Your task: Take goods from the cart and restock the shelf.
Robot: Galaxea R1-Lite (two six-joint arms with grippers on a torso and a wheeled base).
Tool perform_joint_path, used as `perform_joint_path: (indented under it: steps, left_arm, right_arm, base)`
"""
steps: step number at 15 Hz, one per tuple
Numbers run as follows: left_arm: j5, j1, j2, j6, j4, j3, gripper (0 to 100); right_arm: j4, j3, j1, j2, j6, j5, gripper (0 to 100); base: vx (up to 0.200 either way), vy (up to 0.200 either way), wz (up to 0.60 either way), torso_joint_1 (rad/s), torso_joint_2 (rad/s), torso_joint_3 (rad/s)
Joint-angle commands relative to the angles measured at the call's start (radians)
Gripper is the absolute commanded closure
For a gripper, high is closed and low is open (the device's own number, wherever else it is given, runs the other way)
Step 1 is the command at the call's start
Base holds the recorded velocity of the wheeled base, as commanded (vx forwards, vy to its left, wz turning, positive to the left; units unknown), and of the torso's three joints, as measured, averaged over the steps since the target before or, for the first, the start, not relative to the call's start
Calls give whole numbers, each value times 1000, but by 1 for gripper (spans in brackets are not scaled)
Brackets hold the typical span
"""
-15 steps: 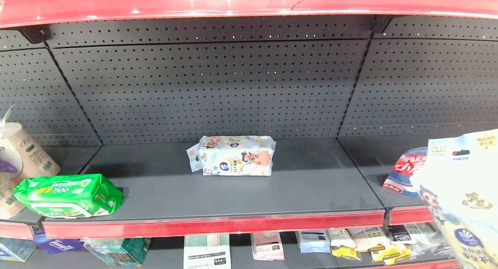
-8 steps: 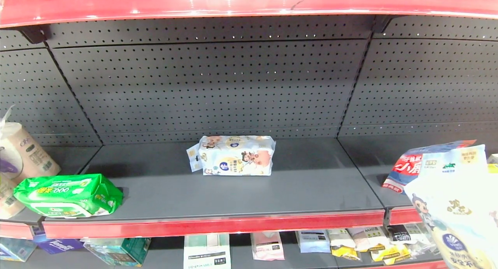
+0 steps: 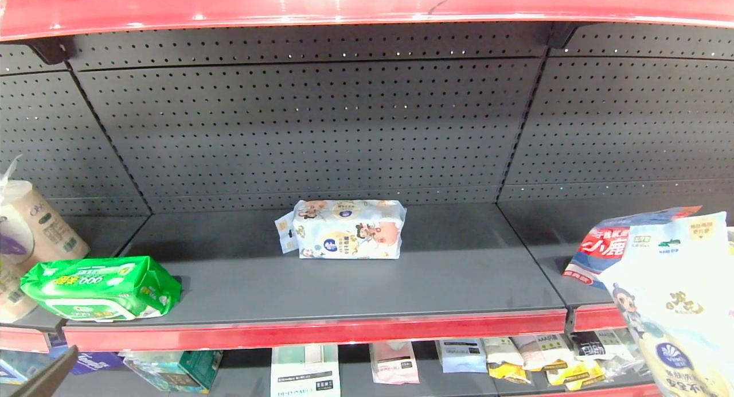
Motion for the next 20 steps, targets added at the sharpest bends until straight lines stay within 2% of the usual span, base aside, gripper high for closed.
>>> perform_joint_path:
  steps: [1,2,3,4,5,7,9,10,12,13,15,17,19,20]
  left_arm:
    - [-50,-17,289,66,-75,-1,0]
    - [-87,-17,328,79,-101,-2,0]
    - [-148,-16,400,97,-139,-7,0]
    - [-188,-16,492,131,-179,-15,0]
    - [-223,-16,610,224,-256,-18,0]
    - [-322,-16,768,368,-363,-35,0]
    - [-366,-16,862,462,-368,-90,0]
    - [-375,-16,954,505,-370,-160,0]
    - [-392,-16,1029,534,-370,-248,0]
    - [-429,-17,1093,540,-370,-326,0]
    - [-460,-19,1141,559,-367,-388,0]
    - [-466,-22,1196,569,-365,-444,0]
    - [-467,-33,1273,582,-363,-541,0]
    - [-467,-33,1273,582,-363,-541,0]
  right_arm:
    - [0,-2,0,-2,-4,2,100]
    - [0,0,0,-2,-4,2,100]
    - [0,-2,0,-2,-6,2,100]
    - [0,-2,0,-2,-9,2,100]
    - [0,-2,1,-2,-9,0,100]
    - [0,-2,0,-2,-24,0,100]
    - [0,-3,0,-2,-43,2,100]
    - [0,-3,0,-2,-50,2,100]
    - [0,-3,0,-2,-50,0,100]
    - [0,-3,0,-2,-50,0,100]
    - [0,-3,0,-2,-50,-1,100]
    - [0,-3,0,-2,-50,-1,100]
    - [0,-3,0,-2,-50,-1,100]
    - [0,-3,0,-2,-50,-1,100]
  base:
    - [0,0,0,0,0,0]
    - [0,0,0,0,0,0]
    - [0,0,0,0,0,0]
    - [0,0,0,0,0,0]
    - [0,0,0,0,0,0]
    - [0,0,0,0,0,0]
    - [0,0,0,0,0,0]
    - [0,0,0,0,0,0]
    - [0,0,0,0,0,0]
    - [0,0,0,0,0,0]
    - [0,0,0,0,0,0]
    - [0,0,0,0,0,0]
    - [0,0,0,0,0,0]
    - [0,0,0,0,0,0]
